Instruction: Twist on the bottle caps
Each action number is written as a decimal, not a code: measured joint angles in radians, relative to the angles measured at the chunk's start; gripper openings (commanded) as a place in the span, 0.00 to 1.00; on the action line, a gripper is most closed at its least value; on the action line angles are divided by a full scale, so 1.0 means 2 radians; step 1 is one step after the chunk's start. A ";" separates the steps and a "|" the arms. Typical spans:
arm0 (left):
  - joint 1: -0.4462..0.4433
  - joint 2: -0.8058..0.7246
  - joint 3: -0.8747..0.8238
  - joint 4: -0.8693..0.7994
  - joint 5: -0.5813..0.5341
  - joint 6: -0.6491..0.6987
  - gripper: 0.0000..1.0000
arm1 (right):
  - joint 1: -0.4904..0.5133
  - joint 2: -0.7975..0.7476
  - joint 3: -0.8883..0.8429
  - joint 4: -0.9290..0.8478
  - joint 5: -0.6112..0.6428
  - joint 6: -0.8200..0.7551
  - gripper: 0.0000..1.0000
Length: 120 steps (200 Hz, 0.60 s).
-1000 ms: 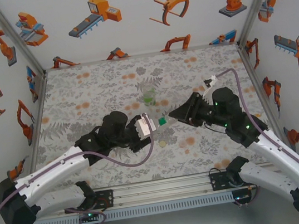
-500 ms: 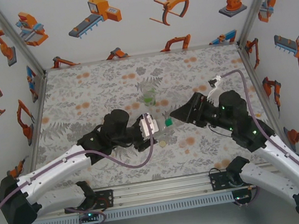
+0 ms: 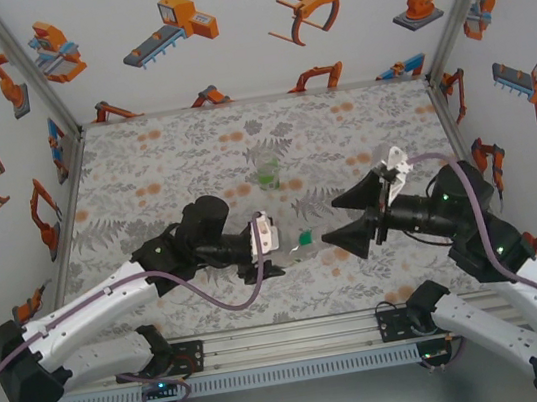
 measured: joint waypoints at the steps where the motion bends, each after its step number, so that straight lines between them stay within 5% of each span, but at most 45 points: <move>1: 0.000 0.000 0.000 -0.001 0.000 0.000 0.00 | 0.000 0.000 0.001 -0.001 -0.003 -0.004 0.72; 51: 0.000 -0.007 0.000 -0.018 0.009 0.002 0.00 | 0.000 0.003 0.014 -0.086 -0.087 -0.179 0.71; 120: 0.000 -0.010 0.000 -0.025 0.009 0.000 0.00 | 0.000 0.019 0.010 -0.089 -0.091 -0.217 0.64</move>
